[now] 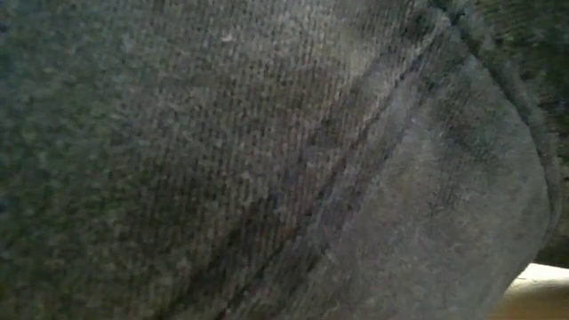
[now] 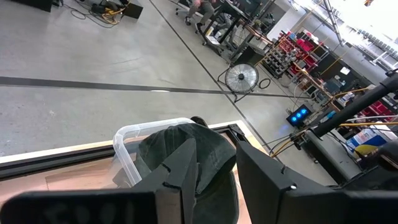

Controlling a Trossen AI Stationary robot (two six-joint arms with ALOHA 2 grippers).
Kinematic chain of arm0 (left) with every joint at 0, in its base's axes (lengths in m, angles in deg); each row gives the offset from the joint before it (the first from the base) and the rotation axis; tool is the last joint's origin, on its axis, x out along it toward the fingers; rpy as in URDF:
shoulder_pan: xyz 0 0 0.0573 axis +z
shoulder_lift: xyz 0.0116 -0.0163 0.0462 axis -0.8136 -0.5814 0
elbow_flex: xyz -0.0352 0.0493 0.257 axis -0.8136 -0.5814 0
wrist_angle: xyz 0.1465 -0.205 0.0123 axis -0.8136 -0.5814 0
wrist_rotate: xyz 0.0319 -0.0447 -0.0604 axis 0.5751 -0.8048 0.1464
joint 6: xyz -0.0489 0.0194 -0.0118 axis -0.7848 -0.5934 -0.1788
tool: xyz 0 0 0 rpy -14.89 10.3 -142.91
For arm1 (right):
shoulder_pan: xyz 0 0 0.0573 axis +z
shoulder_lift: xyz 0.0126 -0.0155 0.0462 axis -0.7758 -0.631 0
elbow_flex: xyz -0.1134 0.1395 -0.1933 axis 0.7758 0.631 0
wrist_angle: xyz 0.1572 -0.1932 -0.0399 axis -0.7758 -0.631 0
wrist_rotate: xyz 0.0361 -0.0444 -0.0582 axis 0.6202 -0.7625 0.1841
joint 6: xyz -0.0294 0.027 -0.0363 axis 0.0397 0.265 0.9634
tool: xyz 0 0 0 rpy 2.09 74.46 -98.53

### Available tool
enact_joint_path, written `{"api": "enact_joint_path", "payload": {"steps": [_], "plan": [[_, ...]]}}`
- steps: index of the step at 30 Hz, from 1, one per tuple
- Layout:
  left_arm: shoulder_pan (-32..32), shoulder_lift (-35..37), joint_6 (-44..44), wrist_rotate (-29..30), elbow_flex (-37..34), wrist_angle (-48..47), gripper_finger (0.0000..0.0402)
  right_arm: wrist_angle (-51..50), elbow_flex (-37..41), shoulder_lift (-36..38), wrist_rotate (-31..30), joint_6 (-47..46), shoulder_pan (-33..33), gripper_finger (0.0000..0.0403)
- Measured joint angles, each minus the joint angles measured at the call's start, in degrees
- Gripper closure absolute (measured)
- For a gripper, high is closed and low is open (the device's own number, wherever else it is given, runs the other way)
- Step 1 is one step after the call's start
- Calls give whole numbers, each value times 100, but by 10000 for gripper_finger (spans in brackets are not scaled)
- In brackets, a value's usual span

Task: Pick & Place hat
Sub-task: Put the bottom right blue cap into the bottom transparent bin

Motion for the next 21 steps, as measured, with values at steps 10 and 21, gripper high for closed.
{"api": "enact_joint_path", "payload": {"steps": [10,21], "plan": [[0,-2,0,0,0,2,294,-1269,-2048,-2046,199,1538,-322,394],[0,-2,0,0,0,4,294,-1594,-3228,-3390,634,1663,-348,394]]}}
